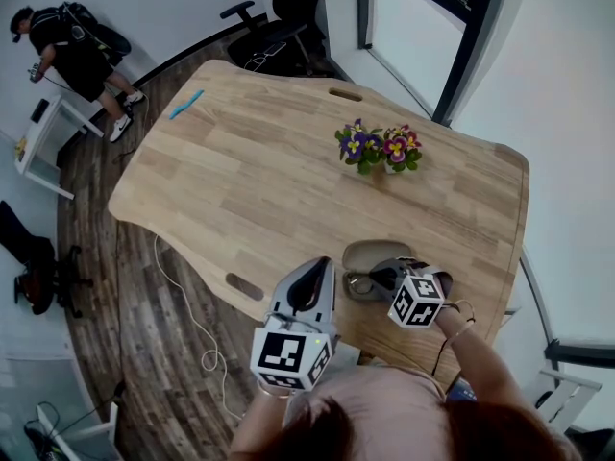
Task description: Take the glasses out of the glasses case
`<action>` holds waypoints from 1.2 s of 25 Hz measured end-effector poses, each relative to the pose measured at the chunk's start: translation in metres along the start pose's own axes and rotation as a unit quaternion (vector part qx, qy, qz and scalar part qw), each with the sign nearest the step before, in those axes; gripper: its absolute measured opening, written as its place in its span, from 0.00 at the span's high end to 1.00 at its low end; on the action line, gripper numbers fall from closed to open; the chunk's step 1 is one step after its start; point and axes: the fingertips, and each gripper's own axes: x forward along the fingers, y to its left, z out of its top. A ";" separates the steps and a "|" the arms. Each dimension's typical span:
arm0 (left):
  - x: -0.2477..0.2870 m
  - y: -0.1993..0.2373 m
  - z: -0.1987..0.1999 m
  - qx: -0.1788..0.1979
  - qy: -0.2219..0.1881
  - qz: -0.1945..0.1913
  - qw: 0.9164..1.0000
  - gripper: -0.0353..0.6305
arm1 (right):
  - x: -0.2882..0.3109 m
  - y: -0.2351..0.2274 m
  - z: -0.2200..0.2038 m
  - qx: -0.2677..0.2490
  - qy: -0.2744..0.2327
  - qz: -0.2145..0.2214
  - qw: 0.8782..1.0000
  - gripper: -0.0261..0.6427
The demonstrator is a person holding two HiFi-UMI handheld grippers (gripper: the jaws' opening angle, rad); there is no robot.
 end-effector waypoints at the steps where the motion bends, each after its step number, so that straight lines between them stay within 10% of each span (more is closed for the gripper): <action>1: -0.001 0.000 0.001 0.000 -0.001 0.000 1.000 0.95 | -0.001 -0.001 0.001 0.001 -0.001 -0.004 1.000 0.94; 30: -0.039 -0.034 0.014 0.015 -0.035 -0.009 0.999 0.95 | -0.068 -0.011 0.028 0.064 -0.067 -0.118 0.989 0.94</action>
